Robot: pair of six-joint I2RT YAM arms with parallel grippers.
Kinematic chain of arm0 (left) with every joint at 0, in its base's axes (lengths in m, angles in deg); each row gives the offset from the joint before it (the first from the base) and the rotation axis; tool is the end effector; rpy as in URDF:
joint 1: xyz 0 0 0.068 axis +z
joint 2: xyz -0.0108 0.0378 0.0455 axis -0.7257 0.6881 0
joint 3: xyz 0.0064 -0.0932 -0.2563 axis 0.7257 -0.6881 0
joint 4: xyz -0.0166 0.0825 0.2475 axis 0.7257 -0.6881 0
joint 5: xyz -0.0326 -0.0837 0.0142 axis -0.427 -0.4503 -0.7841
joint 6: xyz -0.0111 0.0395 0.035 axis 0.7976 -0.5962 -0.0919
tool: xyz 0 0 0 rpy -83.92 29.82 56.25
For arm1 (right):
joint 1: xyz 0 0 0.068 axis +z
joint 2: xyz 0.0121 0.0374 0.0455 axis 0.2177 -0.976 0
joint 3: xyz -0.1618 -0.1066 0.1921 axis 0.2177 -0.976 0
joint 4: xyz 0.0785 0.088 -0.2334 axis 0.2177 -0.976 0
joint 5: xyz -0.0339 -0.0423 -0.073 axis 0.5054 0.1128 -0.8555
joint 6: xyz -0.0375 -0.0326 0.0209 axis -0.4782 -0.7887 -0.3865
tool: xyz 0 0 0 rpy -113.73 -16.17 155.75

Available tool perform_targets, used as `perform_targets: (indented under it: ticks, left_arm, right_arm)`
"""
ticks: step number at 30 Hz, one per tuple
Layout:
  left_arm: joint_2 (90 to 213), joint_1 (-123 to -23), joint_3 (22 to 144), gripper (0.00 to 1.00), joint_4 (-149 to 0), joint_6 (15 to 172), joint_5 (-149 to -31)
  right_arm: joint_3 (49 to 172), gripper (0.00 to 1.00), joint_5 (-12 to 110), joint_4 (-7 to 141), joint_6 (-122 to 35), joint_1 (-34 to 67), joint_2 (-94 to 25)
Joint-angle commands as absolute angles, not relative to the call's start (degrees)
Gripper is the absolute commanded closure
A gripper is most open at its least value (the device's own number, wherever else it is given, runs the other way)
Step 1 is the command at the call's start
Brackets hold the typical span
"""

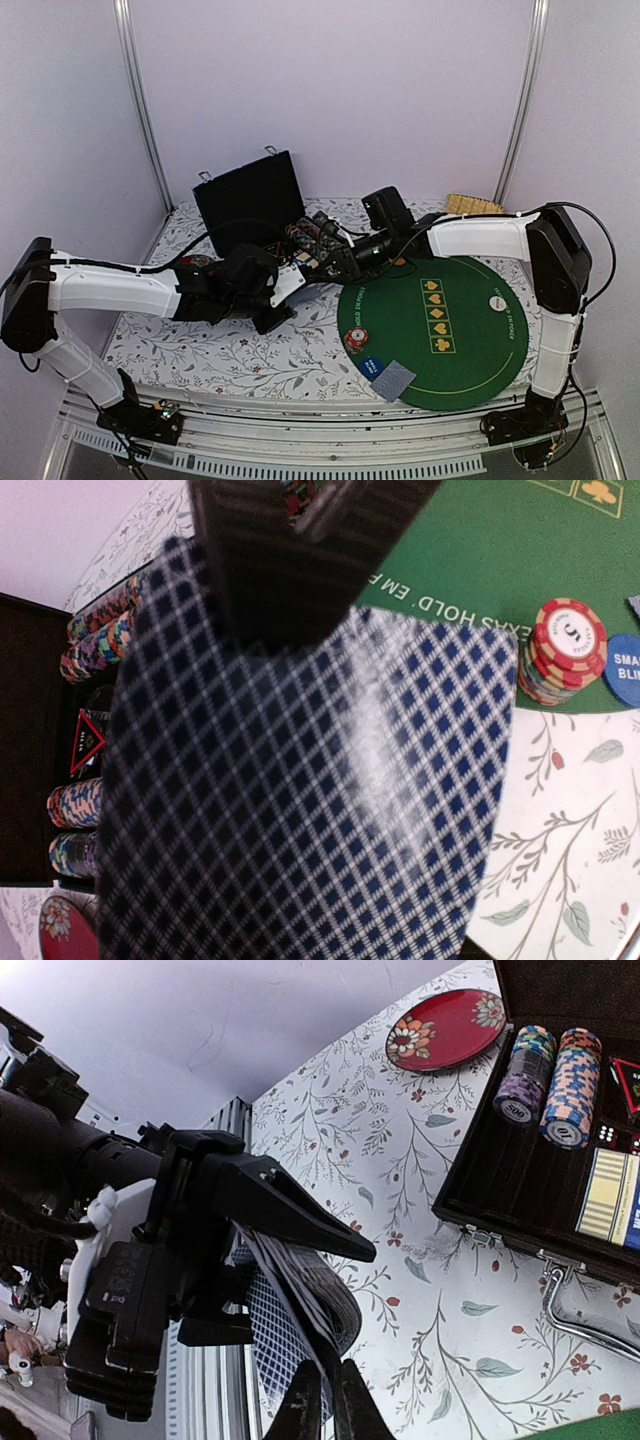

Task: Distribute texas hold em gaming equipment
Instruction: Pick up the poker card from the face-down deck piles.

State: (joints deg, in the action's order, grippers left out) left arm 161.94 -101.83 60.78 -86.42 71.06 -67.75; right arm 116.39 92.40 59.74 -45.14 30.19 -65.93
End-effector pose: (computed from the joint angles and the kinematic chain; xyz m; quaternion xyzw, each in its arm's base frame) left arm 0.1832 -0.2498 0.2033 0.4647 0.7957 -0.0383 0.3866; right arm 0.3028 0.3175 0.2223 -0.4370 0.7119 0.5118 0.2007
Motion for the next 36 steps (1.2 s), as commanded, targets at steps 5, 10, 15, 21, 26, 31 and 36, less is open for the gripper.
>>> perform_targets:
  ticks: [5, 10, 15, 21, 26, 31, 36]
  left_arm:
    - [161.7, -101.5, 61.4, 0.51, -85.6, 71.0, -68.3]
    - [161.7, -101.5, 61.4, 0.51, -85.7, 71.0, -68.3]
    - [161.8, -101.5, 61.3, 0.51, -85.6, 71.1, -68.4]
    - [161.8, -101.5, 61.3, 0.51, -85.5, 71.2, -68.5]
    - [161.7, -101.5, 61.4, 0.51, -85.3, 71.3, -68.7]
    - [161.5, -101.5, 60.9, 0.51, -85.3, 71.4, -68.9]
    - [161.5, -101.5, 61.1, 0.51, -85.1, 71.4, -68.7]
  right_arm:
    - [116.1, 0.97, 88.6, 55.5, -47.5, 29.8, -63.3]
    - [115.1, 0.97, 87.1, 53.6, -48.7, 29.1, -60.9]
    - [114.4, 0.98, 87.0, 52.4, -49.7, 28.2, -58.6]
    - [114.3, 0.98, 88.9, 52.7, -49.9, 27.9, -57.4]
    - [116.1, 0.98, 89.8, 51.5, -49.2, 27.9, -59.6]
    - [115.5, 0.98, 89.7, 49.8, -49.9, 26.4, -56.0]
    - [114.4, 0.98, 87.6, 45.0, -52.7, 23.6, -50.6]
